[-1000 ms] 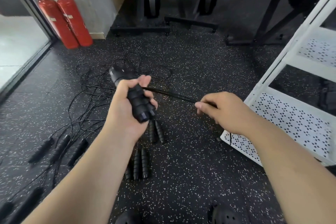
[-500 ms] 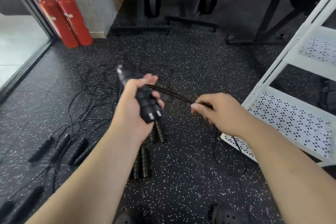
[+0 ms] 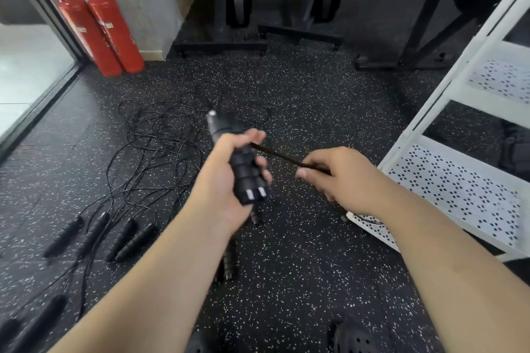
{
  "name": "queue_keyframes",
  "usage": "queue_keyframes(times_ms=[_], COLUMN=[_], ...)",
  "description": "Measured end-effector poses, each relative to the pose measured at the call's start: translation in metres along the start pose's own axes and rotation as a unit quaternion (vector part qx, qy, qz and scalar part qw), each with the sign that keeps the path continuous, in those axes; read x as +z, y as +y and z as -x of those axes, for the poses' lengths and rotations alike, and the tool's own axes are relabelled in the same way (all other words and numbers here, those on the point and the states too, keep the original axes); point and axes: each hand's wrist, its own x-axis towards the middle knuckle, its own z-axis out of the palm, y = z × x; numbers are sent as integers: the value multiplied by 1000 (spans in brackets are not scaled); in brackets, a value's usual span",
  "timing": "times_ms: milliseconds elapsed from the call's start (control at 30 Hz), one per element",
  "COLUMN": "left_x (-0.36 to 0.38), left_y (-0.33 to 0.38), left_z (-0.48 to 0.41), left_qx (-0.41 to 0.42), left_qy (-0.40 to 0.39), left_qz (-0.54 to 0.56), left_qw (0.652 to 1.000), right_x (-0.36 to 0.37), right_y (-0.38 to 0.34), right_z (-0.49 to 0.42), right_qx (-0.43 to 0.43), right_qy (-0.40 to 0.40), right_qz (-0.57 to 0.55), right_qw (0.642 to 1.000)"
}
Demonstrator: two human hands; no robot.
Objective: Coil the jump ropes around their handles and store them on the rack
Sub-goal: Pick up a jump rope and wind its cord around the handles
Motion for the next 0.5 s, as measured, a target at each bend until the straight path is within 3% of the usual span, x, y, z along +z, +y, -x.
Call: queue_keyframes(times_ms=[300, 400, 500], left_x=[-15, -14, -14], left_y=[27, 27, 24], left_z=[-9, -6, -2], left_qx=[39, 9, -27], left_qy=[30, 43, 54], left_qz=[40, -60, -258], left_qw=[998, 997, 964], right_x=[-27, -31, -34], right_y=[11, 17, 28], right_z=[8, 6, 7], right_qx=[78, 92, 115], right_qy=[4, 109, 155], right_qz=[10, 68, 125], right_qw=[997, 988, 973])
